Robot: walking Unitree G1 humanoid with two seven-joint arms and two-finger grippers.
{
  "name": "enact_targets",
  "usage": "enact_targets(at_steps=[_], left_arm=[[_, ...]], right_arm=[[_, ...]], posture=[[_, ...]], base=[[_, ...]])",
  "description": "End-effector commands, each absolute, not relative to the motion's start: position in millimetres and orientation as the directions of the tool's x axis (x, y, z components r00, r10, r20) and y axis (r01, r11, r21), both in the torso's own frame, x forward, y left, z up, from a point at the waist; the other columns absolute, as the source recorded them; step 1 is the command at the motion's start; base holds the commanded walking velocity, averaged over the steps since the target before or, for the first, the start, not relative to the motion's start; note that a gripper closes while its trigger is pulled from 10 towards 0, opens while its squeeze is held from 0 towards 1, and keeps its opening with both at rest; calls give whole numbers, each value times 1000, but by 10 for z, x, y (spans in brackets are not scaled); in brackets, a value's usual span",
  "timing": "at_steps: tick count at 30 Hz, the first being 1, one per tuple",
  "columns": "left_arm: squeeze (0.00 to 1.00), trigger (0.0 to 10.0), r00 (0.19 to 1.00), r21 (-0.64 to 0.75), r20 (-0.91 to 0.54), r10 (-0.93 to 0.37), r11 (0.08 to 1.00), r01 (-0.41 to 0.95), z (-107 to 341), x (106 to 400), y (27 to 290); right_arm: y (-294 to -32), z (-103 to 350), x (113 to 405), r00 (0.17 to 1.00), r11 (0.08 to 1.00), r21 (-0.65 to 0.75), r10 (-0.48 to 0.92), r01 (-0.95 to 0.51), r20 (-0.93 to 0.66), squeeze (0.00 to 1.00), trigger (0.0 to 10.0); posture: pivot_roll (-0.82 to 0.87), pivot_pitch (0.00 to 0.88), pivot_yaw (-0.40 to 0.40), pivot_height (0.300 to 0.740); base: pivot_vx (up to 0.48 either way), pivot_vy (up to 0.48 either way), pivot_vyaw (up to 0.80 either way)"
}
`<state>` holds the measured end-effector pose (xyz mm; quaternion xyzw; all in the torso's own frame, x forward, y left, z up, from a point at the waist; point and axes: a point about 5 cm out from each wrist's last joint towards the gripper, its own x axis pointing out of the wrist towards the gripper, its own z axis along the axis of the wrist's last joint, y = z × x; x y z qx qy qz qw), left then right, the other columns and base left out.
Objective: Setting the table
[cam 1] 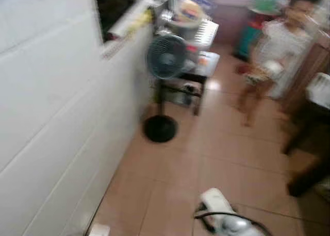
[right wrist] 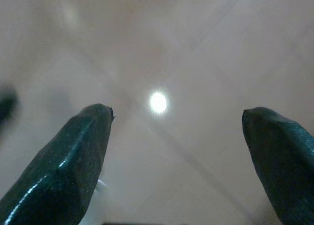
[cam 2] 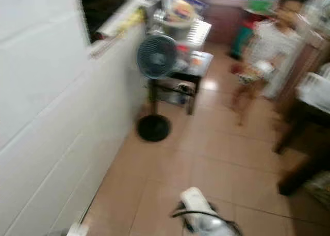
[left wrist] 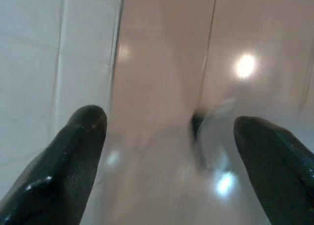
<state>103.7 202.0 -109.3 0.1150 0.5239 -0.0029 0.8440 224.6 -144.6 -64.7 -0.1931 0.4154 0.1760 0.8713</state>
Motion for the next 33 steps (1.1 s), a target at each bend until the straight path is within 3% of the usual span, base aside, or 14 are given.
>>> enact_targets(at_steps=[1, 9, 22, 25, 28, 33], left_arm=[[0, 10000, 506, 174, -858, 82, 975, 136, -1045, 1245, 1915], [0, 10000, 505, 174, -859, 82, 975, 138, -1045, 1246, 1917], [0, 10000, 503, 178, -860, 87, 974, 137, -1045, 1247, 1923], [0, 10000, 502, 179, -860, 89, 975, 135, -1045, 1245, 1926], [0, 10000, 501, 177, -859, 103, 979, 103, -1048, 1236, 1929], [0, 10000, 510, 164, -851, 123, 986, 36, -1047, 1225, 1933]], right_arm=[[-1649, -727, 2102, 553, 863, -208, 96, -461, -828, 0, 10000], [-1656, -735, 2084, 548, 851, -214, 100, -480, -830, 0, 10000], [-1669, -741, 2071, 547, 855, -210, 100, -474, -831, 0, 10000], [-1674, -740, 2075, 548, 891, -174, 96, -419, -831, 0, 10000], [-1687, -732, 2093, 548, 960, -73, 92, -272, -831, 0, 10000], [-1657, -734, 2095, 539, 971, -21, 114, -238, -834, 0, 10000]], posture=[[-56, 0, 6, 740], [-57, 0, 7, 740], [-56, 0, 11, 740], [-56, 0, 11, 740], [-56, 0, 11, 740], [-56, 0, 11, 740]], base=[[368, 0, 0], [365, 0, 0], [337, 305, 0], [329, 321, 0], [313, 320, 0], [164, 174, 0]])
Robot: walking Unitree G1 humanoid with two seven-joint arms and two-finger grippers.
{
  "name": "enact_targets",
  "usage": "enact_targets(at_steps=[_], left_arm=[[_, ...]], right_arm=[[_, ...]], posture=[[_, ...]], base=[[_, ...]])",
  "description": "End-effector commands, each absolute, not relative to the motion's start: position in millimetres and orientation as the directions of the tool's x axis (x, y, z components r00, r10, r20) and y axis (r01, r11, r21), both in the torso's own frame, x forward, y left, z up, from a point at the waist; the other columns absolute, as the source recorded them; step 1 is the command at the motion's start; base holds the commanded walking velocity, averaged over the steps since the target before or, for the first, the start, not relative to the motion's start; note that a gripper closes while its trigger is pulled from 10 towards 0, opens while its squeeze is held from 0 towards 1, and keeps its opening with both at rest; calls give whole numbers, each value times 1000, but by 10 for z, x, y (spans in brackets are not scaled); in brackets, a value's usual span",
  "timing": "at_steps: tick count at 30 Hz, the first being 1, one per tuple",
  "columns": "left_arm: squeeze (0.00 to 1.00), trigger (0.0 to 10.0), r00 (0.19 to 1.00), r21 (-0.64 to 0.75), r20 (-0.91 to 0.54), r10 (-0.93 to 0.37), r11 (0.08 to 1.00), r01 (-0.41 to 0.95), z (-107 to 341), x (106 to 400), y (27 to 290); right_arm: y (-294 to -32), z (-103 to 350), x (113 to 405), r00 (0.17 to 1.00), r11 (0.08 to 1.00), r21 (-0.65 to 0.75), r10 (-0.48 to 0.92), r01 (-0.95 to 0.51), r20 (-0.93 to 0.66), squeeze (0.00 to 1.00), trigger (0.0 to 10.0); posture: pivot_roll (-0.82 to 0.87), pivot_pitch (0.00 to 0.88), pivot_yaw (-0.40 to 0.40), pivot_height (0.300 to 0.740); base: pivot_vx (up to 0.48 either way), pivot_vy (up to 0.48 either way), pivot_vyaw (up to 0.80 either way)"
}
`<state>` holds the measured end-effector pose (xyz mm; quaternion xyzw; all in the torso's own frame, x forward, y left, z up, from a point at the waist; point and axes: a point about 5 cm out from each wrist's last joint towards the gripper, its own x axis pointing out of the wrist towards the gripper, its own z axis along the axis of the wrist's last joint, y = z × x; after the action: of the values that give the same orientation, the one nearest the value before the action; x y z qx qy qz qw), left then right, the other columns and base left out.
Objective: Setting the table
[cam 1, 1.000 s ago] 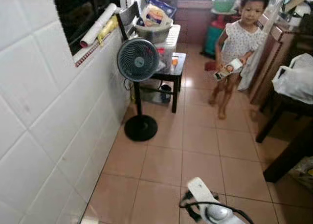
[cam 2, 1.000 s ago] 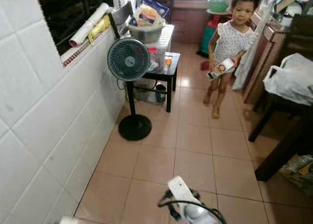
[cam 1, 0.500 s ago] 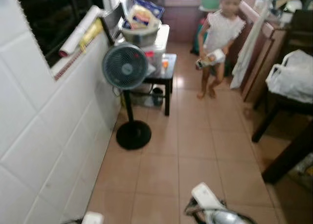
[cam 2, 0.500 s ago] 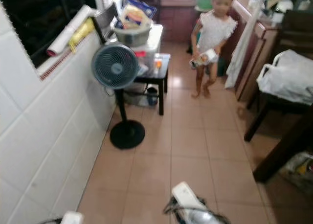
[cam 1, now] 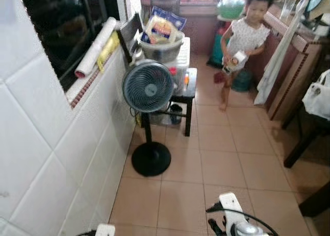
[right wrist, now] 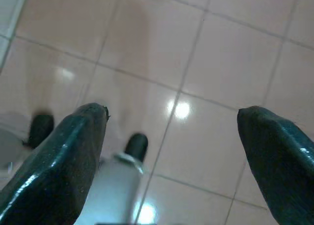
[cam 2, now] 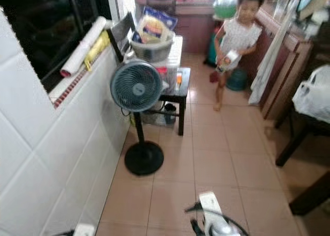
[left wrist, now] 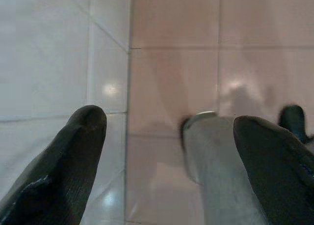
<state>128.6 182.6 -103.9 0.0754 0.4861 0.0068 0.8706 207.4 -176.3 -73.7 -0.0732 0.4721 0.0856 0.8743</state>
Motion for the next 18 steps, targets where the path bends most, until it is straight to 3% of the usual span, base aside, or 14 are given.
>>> enact_targets(at_steps=[1, 6, 14, 18], left_arm=[[0, 10000, 519, 157, -847, 118, 987, 33, -1042, 1231, 1934], [0, 10000, 526, 145, -845, 93, 988, 60, -1036, 1243, 1933], [0, 10000, 512, 158, -853, 101, 985, 69, -1039, 1239, 1955], [0, 10000, 506, 166, -855, 117, 985, 52, -1044, 1226, 1964]], right_arm=[[-1649, -733, 2097, 537, 967, -27, 117, -252, -835, 0, 10000], [-1656, -739, 2087, 532, 961, -46, 110, -271, -840, 0, 10000], [-1640, -742, 2082, 529, 950, -63, 114, -305, -841, 0, 10000], [-1652, -745, 2075, 527, 947, -69, 113, -313, -842, 0, 10000]], posture=[[-57, 0, 13, 740], [-60, 0, 19, 740], [-52, 0, 16, 740], [-51, 0, 17, 740]], base=[[0, 0, 0], [0, 0, 0], [0, -357, 0], [0, 0, 0]])
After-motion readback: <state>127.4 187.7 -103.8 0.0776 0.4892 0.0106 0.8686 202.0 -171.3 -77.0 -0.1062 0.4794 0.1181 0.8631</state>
